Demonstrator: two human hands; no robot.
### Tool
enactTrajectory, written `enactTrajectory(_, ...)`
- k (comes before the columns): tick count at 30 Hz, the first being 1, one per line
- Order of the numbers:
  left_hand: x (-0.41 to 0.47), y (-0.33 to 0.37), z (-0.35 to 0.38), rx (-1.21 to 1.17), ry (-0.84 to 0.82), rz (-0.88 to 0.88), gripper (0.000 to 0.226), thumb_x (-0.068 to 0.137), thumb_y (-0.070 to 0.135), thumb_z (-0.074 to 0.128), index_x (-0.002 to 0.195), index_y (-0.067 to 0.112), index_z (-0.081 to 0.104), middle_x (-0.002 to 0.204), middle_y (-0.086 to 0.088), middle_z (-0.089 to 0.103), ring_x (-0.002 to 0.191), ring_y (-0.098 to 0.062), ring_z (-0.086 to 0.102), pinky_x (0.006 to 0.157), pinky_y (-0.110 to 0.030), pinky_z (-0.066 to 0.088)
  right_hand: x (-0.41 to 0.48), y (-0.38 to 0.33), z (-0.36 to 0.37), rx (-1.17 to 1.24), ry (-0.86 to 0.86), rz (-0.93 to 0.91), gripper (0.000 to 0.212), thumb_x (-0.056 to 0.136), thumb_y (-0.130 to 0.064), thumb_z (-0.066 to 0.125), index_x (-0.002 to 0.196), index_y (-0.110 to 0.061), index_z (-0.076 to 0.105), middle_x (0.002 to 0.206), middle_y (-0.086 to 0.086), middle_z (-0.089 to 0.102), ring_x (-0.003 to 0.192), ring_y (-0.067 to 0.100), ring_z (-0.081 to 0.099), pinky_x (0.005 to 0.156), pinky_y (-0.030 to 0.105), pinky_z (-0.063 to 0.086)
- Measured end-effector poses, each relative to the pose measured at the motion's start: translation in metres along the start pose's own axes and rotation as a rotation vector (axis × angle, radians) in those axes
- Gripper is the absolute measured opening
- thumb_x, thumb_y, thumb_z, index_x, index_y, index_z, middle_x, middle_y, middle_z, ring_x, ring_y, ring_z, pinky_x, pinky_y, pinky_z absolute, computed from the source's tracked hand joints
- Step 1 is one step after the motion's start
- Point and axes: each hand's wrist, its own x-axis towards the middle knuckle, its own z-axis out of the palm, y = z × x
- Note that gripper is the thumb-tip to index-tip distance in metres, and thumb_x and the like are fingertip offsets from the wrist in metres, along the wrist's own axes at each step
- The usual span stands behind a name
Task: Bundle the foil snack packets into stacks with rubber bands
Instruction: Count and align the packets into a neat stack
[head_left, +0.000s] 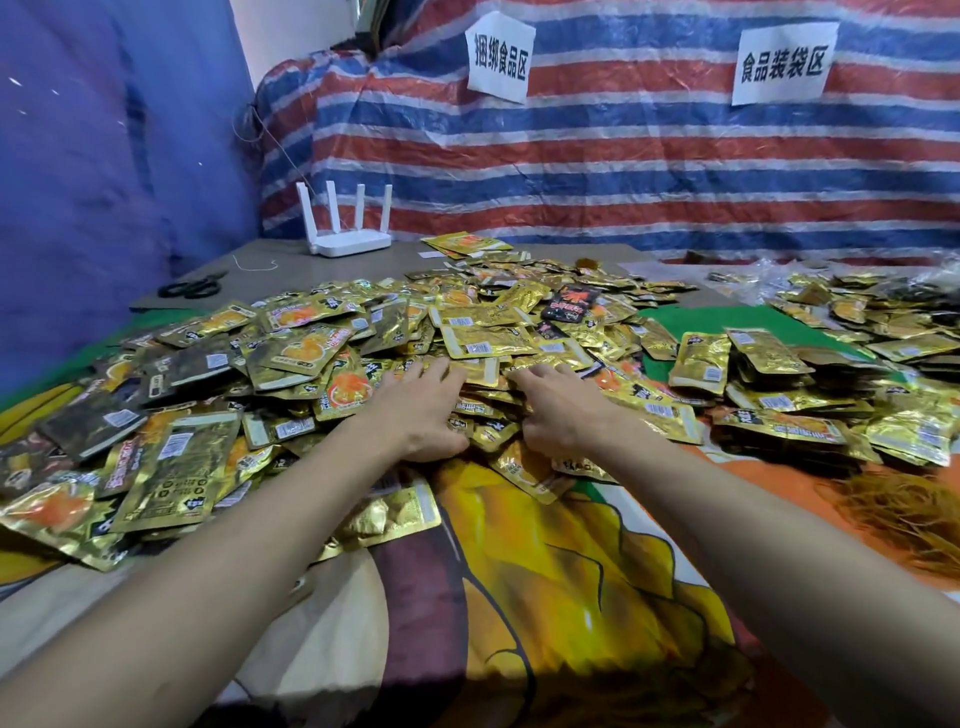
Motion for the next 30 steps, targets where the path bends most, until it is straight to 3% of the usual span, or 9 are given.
enactTrajectory(2, -0.001, 0.000, 0.005, 0.048, 0.057, -0.003, 0.080, 0.086, 0.039, 0.060, 0.156, 0.019, 0.025, 0.165, -0.010, 0.018, 0.148, -0.034, 0.024, 0.116, -0.057, 0.028, -0.002, 0.000, 0.002, -0.013, 0.082, -0.009, 0.064, 0.093, -0.034, 0.057, 0.152, -0.024, 0.035, 0.143, 0.008, 0.048, 0.129, 0.032, 0.044, 0.096, 0.051, 0.048)
enactTrajectory(5, -0.002, -0.002, 0.005, 0.055, 0.129, -0.001, 0.063, 0.088, 0.028, 0.058, 0.148, 0.022, 0.040, 0.155, -0.005, 0.035, 0.137, -0.032, 0.036, 0.107, -0.051, 0.038, -0.006, 0.004, 0.008, -0.017, 0.201, -0.014, 0.055, 0.096, -0.029, 0.058, 0.148, -0.029, 0.043, 0.140, 0.002, 0.054, 0.130, 0.029, 0.047, 0.098, 0.054, 0.041)
enactTrajectory(9, -0.006, -0.005, 0.004, 0.071, 0.340, 0.073, 0.037, 0.100, 0.035, 0.054, 0.136, 0.027, 0.057, 0.139, 0.003, 0.053, 0.118, -0.026, 0.050, 0.092, -0.041, 0.042, -0.008, 0.011, 0.009, 0.010, 0.335, -0.051, 0.051, 0.095, -0.017, 0.059, 0.142, -0.035, 0.053, 0.129, -0.002, 0.061, 0.125, 0.027, 0.052, 0.100, 0.052, 0.036)
enactTrajectory(14, -0.011, -0.006, 0.013, 0.049, 0.423, 0.075, 0.050, 0.090, 0.022, 0.061, 0.138, 0.029, 0.053, 0.132, 0.000, 0.053, 0.119, -0.024, 0.050, 0.099, -0.041, 0.039, -0.010, 0.022, 0.002, 0.037, 0.397, -0.179, 0.044, 0.097, -0.022, 0.061, 0.139, -0.036, 0.059, 0.120, -0.004, 0.064, 0.113, 0.023, 0.058, 0.078, 0.035, 0.044)
enactTrajectory(17, -0.013, -0.008, 0.014, 0.005, 0.393, 0.092, 0.057, 0.091, 0.023, 0.065, 0.145, 0.028, 0.048, 0.128, -0.004, 0.048, 0.121, -0.024, 0.049, 0.098, -0.041, 0.043, -0.015, 0.029, -0.004, 0.125, 0.417, -0.240, 0.040, 0.093, -0.021, 0.070, 0.132, -0.030, 0.067, 0.113, -0.001, 0.065, 0.107, 0.023, 0.058, 0.072, 0.029, 0.038)
enactTrajectory(21, -0.017, -0.015, 0.012, -0.241, 0.391, 0.170, 0.051, 0.089, 0.004, 0.063, 0.137, 0.024, 0.061, 0.142, 0.000, 0.055, 0.128, -0.026, 0.054, 0.099, -0.046, 0.049, -0.023, 0.038, -0.022, 0.325, 0.265, -0.315, 0.038, 0.085, -0.021, 0.080, 0.123, -0.020, 0.073, 0.102, 0.006, 0.065, 0.091, 0.024, 0.060, 0.073, 0.034, 0.046)
enactTrajectory(24, -0.018, -0.023, 0.007, -0.554, 0.361, 0.162, 0.048, 0.086, -0.008, 0.066, 0.122, 0.023, 0.073, 0.126, 0.002, 0.069, 0.119, -0.020, 0.062, 0.097, -0.042, 0.052, -0.029, 0.046, -0.036, 0.531, 0.207, -0.302, 0.033, 0.081, -0.017, 0.081, 0.114, -0.020, 0.076, 0.093, -0.001, 0.065, 0.079, 0.008, 0.060, 0.070, 0.031, 0.051)
enactTrajectory(28, -0.021, -0.022, -0.007, -1.022, 0.417, 0.097, 0.022, 0.079, 0.009, 0.082, 0.098, 0.020, 0.081, 0.092, 0.002, 0.079, 0.087, -0.011, 0.074, 0.078, -0.026, 0.056, -0.036, 0.050, -0.040, 0.775, 0.330, -0.237, 0.019, 0.085, -0.019, 0.078, 0.102, -0.027, 0.077, 0.088, -0.004, 0.066, 0.078, 0.009, 0.060, 0.063, 0.023, 0.048)
enactTrajectory(30, -0.022, -0.020, -0.015, -1.176, 0.483, 0.053, 0.014, 0.079, 0.011, 0.082, 0.091, 0.018, 0.080, 0.086, 0.000, 0.079, 0.081, -0.017, 0.075, 0.074, -0.030, 0.060, -0.039, 0.047, -0.037, 0.859, 0.451, -0.195, 0.011, 0.087, -0.017, 0.077, 0.096, -0.023, 0.078, 0.084, -0.004, 0.066, 0.079, 0.015, 0.059, 0.067, 0.029, 0.048)
